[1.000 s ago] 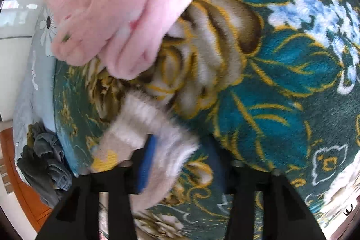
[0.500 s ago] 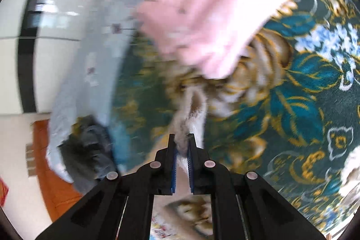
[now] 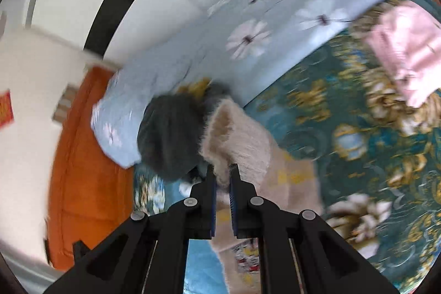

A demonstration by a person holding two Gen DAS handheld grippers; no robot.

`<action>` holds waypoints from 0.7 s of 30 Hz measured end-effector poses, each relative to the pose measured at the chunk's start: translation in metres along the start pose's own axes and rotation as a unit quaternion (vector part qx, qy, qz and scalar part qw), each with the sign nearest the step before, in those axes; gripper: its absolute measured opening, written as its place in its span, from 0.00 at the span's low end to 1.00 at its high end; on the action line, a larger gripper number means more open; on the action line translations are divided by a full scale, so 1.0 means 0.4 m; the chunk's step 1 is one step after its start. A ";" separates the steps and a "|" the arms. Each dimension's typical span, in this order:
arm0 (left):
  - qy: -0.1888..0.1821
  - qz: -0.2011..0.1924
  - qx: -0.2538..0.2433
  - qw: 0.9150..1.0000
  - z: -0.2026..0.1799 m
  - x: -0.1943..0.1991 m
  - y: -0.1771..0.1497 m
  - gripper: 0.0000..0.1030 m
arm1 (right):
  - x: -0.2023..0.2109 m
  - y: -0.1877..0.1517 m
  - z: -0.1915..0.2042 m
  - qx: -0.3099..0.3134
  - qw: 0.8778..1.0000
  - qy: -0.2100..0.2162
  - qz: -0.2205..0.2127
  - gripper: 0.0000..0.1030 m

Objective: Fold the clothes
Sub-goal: 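Grasp the other sleeve with the right gripper and fold it across the front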

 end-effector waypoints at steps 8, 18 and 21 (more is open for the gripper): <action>0.007 0.027 0.069 0.997 0.279 0.050 0.071 0.40 | -0.364 -0.219 0.243 0.059 0.989 -0.077 0.108 0.08; 0.022 0.040 0.175 0.984 0.533 0.050 0.068 0.40 | -0.631 -0.427 0.269 0.164 0.941 -0.185 0.232 0.08; 0.036 0.060 0.182 0.981 0.551 0.018 0.046 0.40 | -0.686 -0.473 0.260 0.176 0.929 -0.199 0.258 0.08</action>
Point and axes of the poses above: each gripper's, at about its wrist camera, not at the fingertips, and x roughly against the way its jaws point, z to its left, y to its top, the point moved 3 cm from there along -x, roughly the way its jaws point, and after that the axes turned 4 degrees about -y, right-handed, at the moved point
